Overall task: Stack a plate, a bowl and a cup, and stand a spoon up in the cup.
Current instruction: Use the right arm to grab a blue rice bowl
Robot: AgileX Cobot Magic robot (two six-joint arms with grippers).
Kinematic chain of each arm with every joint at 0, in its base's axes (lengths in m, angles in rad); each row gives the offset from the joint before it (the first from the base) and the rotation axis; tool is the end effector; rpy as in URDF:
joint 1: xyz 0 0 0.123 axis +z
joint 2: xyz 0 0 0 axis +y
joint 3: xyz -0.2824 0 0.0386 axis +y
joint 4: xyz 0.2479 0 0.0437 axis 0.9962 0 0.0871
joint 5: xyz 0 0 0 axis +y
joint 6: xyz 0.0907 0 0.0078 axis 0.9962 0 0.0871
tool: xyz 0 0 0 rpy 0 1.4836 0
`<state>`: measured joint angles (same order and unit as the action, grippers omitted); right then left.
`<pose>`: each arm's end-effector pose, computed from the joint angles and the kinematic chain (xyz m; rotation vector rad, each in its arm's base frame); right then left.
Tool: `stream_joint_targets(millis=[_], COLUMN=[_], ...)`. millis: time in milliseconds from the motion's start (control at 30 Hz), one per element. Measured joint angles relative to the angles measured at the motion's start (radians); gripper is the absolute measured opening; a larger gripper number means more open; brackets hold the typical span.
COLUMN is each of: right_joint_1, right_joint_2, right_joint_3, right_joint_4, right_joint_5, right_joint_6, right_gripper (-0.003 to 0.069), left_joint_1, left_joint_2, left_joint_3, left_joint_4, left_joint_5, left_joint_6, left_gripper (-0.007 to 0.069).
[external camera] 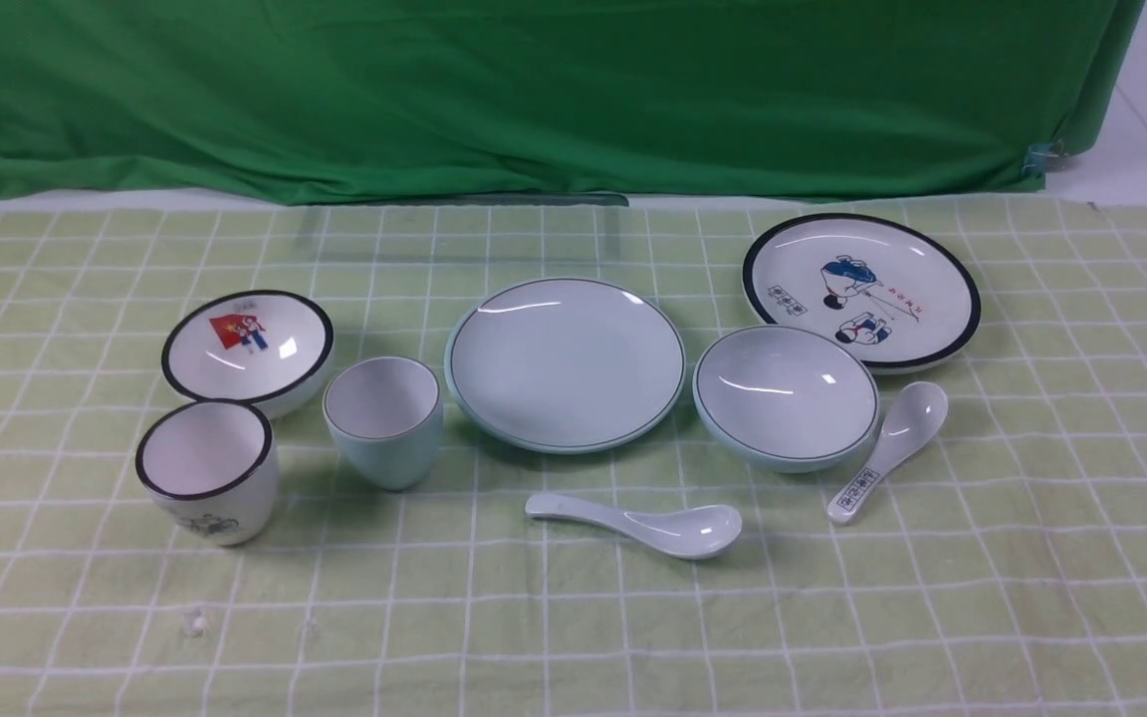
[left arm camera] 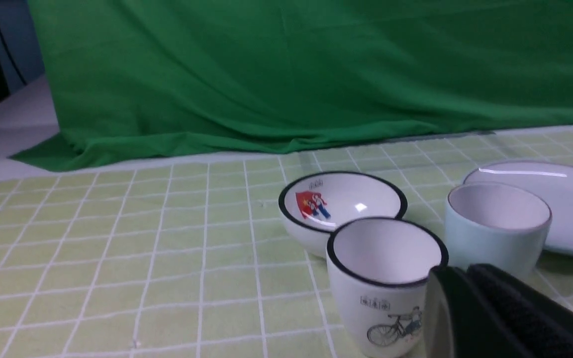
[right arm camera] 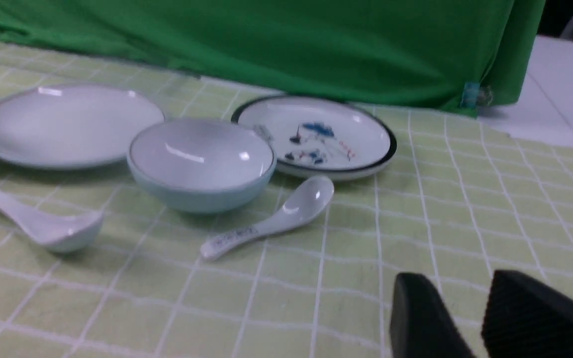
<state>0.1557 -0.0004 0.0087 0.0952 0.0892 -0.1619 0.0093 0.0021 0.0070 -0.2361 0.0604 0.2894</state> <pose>0.0561 0.0096 0.2021 -0.1823 1.5707 0.0760 0.0570 -0.0008 0.2053 0.0456 1.5509 0.0389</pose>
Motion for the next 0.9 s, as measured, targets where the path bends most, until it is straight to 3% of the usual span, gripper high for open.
stream_joint_targets(millis=[233, 333, 400, 500, 633, 767, 833, 867, 900], right_joint_1=[0.0, 0.0, 0.0, 0.001, 0.001, 0.001, 0.001, 0.001, 0.001], right_joint_2=[0.0, 0.0, 0.0, 0.0, 0.013, 0.048, 0.113, 0.12, 0.175], right_joint_3=[0.0, 0.0, 0.0, 0.0, 0.0, -0.058, -0.172, -0.181, -0.246], right_joint_4=[0.0, 0.0, 0.0, 0.0, 0.0, 0.0, 0.0, 0.0, 0.0], right_joint_5=[-0.393, -0.517, -0.6, -0.643, -0.672, -0.608, -0.528, -0.523, -0.501], right_joint_6=[0.01, 0.082, 0.226, 0.318, 0.349, 0.286, 0.18, 0.171, 0.113], right_gripper=[0.024, 0.024, 0.024, 0.0237, 0.0221, 0.0125, 0.0035, 0.0031, 0.0018], left_joint_1=[0.0, 0.0, 0.0, 0.0, 0.0, 0.0, 0.0, 0.0, 0.0], left_joint_2=[0.0, 0.0, 0.0, 0.0, -0.001, 0.0, 0.064, 0.073, 0.145], left_joint_3=[0.0, 0.0, 0.0, 0.0, -0.003, -0.124, -0.317, -0.317, -0.43], left_joint_4=[0.0, 0.004, 0.007, 0.017, 0.068, 0.125, 0.19, 0.196, 0.236], left_joint_5=[-0.323, -0.454, -0.609, -0.759, -0.921, -0.783, -0.528, -0.506, -0.36], left_joint_6=[-0.01, -0.012, -0.036, -0.169, -0.403, -0.463, -0.462, -0.461, -0.46], left_gripper=[-0.0029, -0.0029, -0.0029, -0.0029, -0.0029, -0.0029, -0.0029, -0.0029, -0.0029])
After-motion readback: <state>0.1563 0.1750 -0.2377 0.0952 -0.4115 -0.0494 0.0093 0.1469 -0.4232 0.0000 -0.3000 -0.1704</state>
